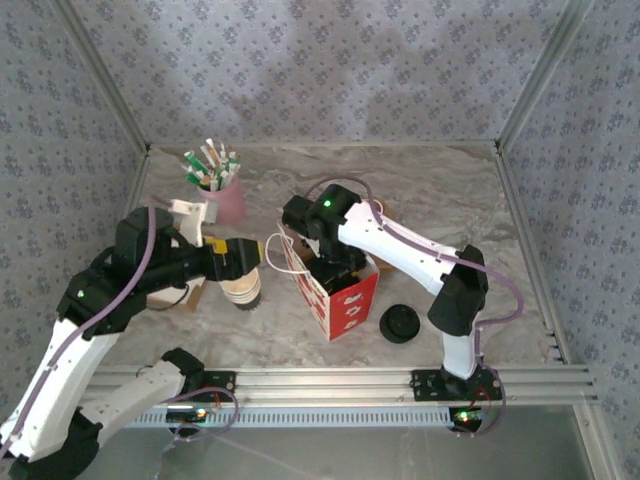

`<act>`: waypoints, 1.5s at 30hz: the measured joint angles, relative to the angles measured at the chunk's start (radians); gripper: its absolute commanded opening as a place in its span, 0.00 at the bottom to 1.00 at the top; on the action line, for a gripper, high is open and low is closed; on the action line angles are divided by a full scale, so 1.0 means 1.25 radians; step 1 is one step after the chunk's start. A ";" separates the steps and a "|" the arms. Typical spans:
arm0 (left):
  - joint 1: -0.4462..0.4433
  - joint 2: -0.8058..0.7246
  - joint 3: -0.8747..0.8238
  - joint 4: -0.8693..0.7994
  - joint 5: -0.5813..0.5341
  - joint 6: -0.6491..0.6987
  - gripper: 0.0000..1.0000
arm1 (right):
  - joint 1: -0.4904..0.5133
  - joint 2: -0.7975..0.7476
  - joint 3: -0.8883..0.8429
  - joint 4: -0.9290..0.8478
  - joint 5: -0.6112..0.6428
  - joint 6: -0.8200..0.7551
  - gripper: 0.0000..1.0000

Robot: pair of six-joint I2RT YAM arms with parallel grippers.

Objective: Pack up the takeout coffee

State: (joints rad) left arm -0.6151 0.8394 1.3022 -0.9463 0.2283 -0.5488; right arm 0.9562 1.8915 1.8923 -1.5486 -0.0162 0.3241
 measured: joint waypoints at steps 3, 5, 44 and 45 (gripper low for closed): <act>-0.057 0.031 0.024 -0.031 -0.045 0.010 0.99 | -0.003 -0.002 -0.009 0.007 -0.002 -0.003 0.61; -0.092 0.055 0.045 -0.045 -0.077 0.018 0.98 | -0.004 -0.003 -0.014 0.009 -0.005 -0.003 0.61; -0.147 0.074 0.065 -0.079 -0.175 0.035 0.96 | -0.018 -0.036 -0.073 0.052 -0.027 -0.021 0.61; -0.147 0.074 0.065 -0.078 -0.175 0.035 0.96 | -0.018 -0.038 -0.074 0.054 -0.027 -0.021 0.61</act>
State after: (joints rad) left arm -0.7990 0.9318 1.3834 -1.0443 0.0097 -0.5049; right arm 0.9337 1.8442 1.7992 -1.4807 -0.0494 0.2977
